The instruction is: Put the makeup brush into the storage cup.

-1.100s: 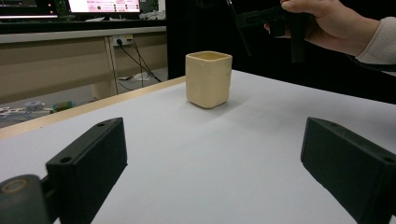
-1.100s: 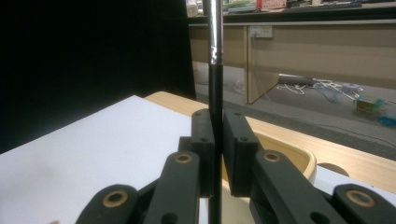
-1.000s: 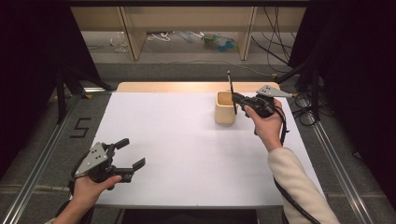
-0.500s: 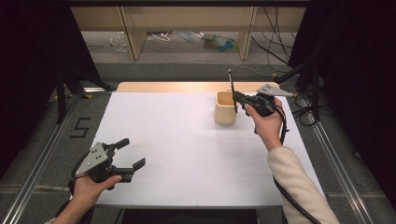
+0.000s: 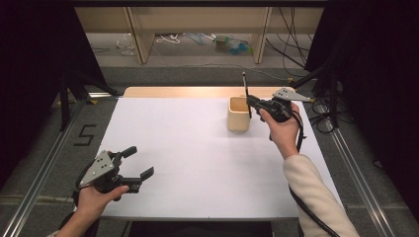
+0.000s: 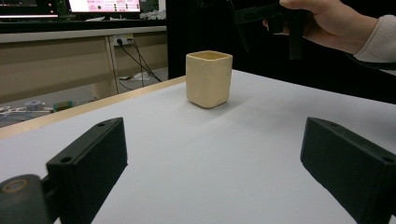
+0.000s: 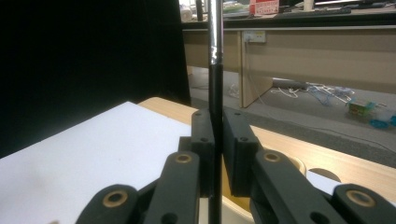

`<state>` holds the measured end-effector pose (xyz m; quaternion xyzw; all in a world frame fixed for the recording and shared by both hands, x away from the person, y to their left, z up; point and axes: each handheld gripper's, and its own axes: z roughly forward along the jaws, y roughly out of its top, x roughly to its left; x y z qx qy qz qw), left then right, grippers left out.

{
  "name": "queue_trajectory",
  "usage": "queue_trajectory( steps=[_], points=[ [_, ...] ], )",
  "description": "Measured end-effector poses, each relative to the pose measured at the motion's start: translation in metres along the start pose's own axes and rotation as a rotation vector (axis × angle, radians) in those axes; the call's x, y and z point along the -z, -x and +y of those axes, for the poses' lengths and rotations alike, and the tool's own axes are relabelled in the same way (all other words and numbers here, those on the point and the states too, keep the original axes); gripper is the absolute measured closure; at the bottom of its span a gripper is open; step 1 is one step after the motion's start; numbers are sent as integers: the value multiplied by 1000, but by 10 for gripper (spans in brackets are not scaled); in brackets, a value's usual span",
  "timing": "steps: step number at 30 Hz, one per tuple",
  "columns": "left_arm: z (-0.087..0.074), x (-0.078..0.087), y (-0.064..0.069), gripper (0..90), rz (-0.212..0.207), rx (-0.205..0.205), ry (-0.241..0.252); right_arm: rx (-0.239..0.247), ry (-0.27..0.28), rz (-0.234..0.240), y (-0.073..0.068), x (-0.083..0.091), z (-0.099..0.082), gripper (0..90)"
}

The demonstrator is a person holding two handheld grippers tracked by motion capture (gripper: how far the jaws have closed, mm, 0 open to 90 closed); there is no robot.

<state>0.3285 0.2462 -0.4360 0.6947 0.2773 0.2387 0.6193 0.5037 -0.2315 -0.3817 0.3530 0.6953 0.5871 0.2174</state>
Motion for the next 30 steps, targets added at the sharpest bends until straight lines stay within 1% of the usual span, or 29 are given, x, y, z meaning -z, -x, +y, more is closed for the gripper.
queue_trajectory(
  steps=[3, 5, 9, 10, 12, 14, 15, 24, 27, 30],
  points=[
    [0, 0, 0, 68, 0, 0, 0, -8, -3, 3, 0, 0, 0, 842],
    [0, 0, 0, 68, 0, 0, -1, 0, 4, -1, 0, 0, 1, 842],
    [0, 0, 0, 68, 0, 0, 0, -1, 6, -2, 0, -1, 1, 842],
    [0, 0, 0, 68, -1, 0, 0, -7, 4, 0, 0, -1, 1, 842],
    [0, 0, 0, 68, -1, 0, 0, -2, 2, -2, 0, -1, 1, 842],
    [0, 0, 0, 68, -1, 1, 0, -5, 19, 2, 1, -3, 1, 842],
    [0, 0, 0, 68, -1, 2, 0, -3, 8, -3, 1, -2, 2, 841],
    [0, 0, 0, 68, -1, 1, 0, -1, 10, -3, 1, -4, 2, 842],
    [0, 0, 0, 68, -2, 3, 1, -11, 9, -2, 0, -4, 3, 842],
    [0, 0, 0, 68, -2, 2, 1, -5, 13, -8, 1, -5, 4, 842]
  ],
)
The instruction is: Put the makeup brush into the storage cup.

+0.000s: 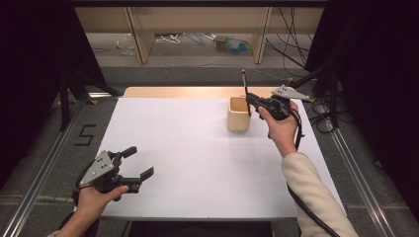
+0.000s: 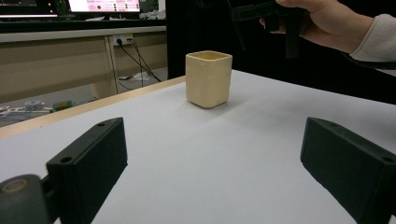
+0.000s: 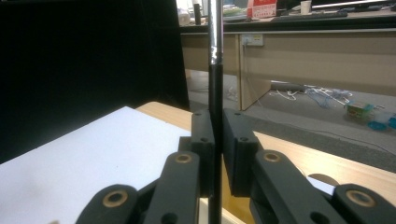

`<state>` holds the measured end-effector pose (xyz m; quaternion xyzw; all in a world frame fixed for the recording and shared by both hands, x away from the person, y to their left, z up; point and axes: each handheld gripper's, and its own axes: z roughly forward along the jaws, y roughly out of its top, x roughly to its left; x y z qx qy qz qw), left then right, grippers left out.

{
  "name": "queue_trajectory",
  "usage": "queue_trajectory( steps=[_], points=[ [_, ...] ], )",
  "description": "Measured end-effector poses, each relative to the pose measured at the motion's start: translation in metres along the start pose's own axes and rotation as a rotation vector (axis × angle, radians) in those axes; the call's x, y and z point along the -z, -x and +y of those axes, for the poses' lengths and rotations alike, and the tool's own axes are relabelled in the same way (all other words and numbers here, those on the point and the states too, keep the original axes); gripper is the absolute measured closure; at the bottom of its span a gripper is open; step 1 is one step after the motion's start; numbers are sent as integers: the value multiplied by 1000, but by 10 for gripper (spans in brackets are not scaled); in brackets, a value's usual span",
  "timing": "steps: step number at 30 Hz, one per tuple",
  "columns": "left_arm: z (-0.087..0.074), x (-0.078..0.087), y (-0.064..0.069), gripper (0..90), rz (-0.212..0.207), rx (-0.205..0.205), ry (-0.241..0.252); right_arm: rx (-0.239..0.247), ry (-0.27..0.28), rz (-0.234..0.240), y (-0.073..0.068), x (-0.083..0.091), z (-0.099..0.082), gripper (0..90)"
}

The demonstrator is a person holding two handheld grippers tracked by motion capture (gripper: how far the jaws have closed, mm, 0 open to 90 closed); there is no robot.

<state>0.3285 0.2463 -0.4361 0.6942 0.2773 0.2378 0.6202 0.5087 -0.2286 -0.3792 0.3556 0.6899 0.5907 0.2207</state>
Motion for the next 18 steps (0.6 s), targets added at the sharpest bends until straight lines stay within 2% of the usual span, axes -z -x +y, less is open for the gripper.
queue_trajectory(
  steps=[18],
  points=[
    [0, 0, 0, 69, 2, 2, -1, -1, 10, 0, 0, -4, 3, 841]
  ],
)
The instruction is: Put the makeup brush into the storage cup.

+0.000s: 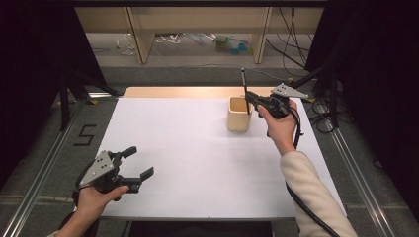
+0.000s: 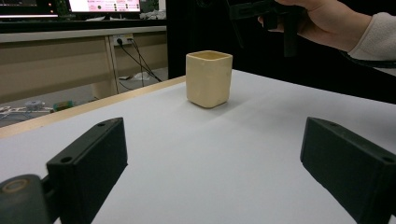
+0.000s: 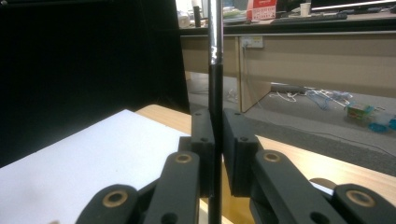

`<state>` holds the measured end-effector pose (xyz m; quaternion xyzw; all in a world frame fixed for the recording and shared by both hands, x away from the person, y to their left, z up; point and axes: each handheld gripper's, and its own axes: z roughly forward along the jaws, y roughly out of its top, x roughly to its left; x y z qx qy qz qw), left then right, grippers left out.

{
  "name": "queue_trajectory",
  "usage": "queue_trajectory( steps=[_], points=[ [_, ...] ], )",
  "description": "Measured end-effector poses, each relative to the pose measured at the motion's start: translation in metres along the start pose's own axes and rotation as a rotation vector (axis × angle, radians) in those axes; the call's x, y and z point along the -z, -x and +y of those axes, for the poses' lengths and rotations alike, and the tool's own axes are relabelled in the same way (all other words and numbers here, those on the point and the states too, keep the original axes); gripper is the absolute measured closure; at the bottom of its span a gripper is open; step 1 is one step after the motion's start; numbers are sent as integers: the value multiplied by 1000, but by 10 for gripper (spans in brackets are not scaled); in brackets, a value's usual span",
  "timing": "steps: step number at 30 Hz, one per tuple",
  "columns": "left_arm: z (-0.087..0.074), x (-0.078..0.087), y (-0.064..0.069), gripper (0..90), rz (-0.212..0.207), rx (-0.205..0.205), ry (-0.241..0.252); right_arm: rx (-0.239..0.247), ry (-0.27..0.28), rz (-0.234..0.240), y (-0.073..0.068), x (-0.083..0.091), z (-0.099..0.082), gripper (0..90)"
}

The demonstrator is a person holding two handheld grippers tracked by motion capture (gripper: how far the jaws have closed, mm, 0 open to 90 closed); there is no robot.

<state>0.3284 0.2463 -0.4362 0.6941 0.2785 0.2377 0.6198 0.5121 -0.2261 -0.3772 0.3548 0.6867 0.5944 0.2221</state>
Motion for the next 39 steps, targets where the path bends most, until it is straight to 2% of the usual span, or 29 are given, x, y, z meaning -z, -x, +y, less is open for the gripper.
queue_trajectory(
  steps=[25, 29, 39],
  points=[
    [0, 0, 0, 69, 0, -4, 0, -10, 25, -5, 1, -4, 1, 842],
    [0, 0, 0, 69, 1, 4, 0, -10, 5, -10, 2, -4, 2, 842],
    [0, 0, 0, 69, -1, 2, -1, -7, 10, -4, 2, -5, 2, 842]
  ],
)
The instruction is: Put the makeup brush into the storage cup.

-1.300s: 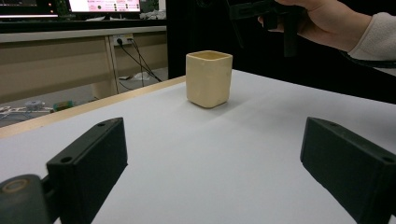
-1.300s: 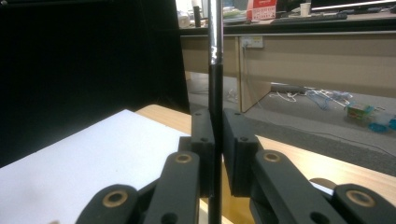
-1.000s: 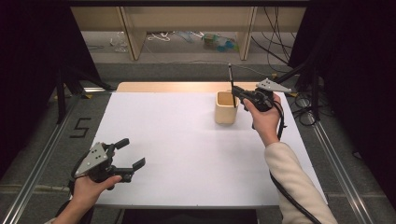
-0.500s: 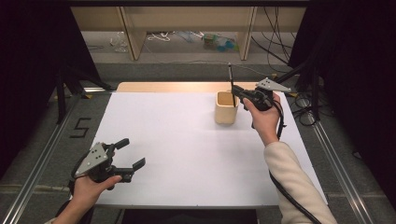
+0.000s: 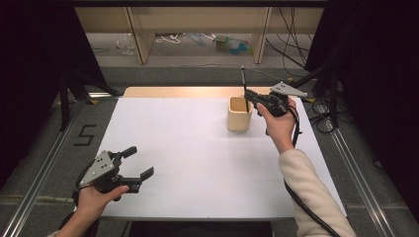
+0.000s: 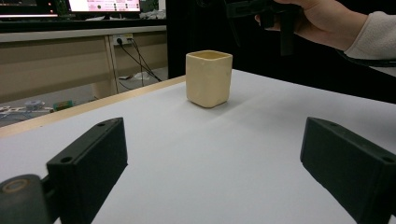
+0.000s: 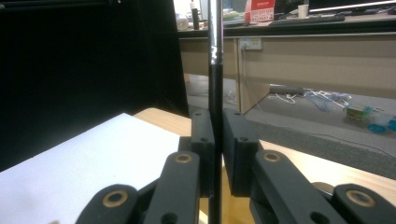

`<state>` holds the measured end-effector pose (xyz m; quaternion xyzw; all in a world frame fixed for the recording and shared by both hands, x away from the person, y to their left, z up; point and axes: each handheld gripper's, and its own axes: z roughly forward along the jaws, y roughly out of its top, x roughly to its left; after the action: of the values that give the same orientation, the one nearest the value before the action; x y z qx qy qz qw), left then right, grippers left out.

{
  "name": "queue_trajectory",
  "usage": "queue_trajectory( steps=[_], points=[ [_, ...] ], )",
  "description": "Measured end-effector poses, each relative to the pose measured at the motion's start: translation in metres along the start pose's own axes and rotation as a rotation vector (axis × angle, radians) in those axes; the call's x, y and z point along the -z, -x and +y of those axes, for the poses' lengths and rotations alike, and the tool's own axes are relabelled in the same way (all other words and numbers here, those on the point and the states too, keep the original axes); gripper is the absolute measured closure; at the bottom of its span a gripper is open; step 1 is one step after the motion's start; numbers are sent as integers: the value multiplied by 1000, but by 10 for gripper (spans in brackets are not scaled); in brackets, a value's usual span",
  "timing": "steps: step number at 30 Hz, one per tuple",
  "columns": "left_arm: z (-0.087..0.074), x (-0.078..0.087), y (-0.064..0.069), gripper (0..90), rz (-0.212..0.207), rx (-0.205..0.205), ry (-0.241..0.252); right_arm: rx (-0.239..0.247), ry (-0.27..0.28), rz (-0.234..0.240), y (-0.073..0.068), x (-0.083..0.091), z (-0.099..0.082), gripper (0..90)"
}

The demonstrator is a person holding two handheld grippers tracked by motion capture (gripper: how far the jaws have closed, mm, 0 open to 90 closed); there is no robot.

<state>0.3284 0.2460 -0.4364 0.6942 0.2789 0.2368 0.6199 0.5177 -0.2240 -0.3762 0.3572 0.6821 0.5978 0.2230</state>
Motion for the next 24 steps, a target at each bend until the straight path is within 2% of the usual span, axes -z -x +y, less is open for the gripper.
queue_trajectory(
  steps=[23, 24],
  points=[
    [0, 0, 0, 69, 2, 5, -1, -5, 5, -5, 1, -4, 2, 842],
    [0, 0, 0, 70, 0, -4, -2, -4, 5, -6, 1, -4, 2, 842]
  ],
)
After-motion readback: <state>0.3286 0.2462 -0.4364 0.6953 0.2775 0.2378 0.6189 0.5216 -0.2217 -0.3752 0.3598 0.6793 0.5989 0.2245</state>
